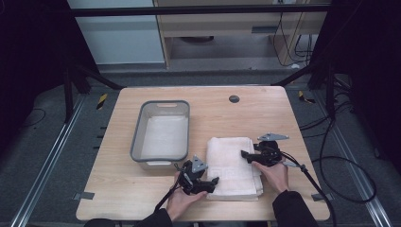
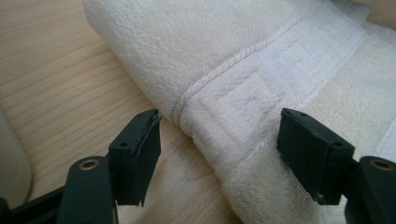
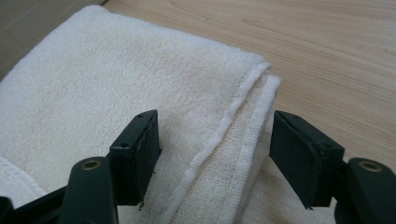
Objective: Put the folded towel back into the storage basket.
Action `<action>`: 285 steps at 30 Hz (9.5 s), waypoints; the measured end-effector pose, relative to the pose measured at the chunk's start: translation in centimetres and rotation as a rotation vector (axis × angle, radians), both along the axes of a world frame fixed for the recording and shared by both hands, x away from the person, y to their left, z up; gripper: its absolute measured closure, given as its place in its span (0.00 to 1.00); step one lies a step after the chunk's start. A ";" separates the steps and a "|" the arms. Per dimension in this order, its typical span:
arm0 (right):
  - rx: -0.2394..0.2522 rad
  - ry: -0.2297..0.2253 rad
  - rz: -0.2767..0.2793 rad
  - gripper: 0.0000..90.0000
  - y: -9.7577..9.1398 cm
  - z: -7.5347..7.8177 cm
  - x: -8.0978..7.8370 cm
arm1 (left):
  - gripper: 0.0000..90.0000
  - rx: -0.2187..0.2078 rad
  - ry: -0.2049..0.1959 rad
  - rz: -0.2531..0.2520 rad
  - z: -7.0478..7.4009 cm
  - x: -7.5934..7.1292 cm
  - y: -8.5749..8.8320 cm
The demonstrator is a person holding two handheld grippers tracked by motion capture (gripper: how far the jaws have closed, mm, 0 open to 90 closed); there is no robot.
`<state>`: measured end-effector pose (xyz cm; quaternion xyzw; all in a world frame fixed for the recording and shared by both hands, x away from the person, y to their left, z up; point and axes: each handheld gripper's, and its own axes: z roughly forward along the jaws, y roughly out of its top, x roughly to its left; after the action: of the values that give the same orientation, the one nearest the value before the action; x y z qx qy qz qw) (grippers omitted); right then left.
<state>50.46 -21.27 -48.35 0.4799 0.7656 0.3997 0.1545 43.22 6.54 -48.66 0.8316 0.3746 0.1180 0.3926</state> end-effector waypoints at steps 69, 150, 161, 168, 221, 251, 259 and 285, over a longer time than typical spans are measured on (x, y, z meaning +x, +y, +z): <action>0.163 0.107 -0.004 0.75 0.1 2.3 -0.6 | 0.79 -0.114 0.087 -0.109 1.3 -0.1 0.2; 0.191 -0.225 0.041 0.75 10.1 17.7 1.2 | 0.79 -0.307 -0.186 0.041 14.1 1.3 11.1; 0.165 -0.247 0.050 0.75 12.8 18.4 2.4 | 0.79 -0.309 -0.198 0.092 14.4 1.9 13.2; 0.163 -0.237 0.053 0.75 14.5 18.2 3.3 | 0.79 -0.301 -0.196 0.127 14.3 2.3 14.5; 0.173 -0.186 0.071 0.75 22.0 15.3 7.1 | 0.79 -0.247 -0.148 0.254 12.4 4.8 20.7; 0.135 -0.126 0.059 0.75 24.2 11.0 8.5 | 0.79 -0.174 -0.064 0.296 9.2 6.4 21.9; 0.121 -0.106 0.056 0.75 24.8 9.4 9.0 | 0.79 -0.142 -0.041 0.310 7.9 6.9 22.1; 0.046 -0.062 0.046 0.74 25.1 5.3 9.3 | 0.79 -0.063 0.018 0.308 5.2 8.0 21.4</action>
<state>59.80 3.87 -43.07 0.4529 0.7618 0.4354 0.1578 51.17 27.94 -43.45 0.7528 0.5047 0.1574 0.3922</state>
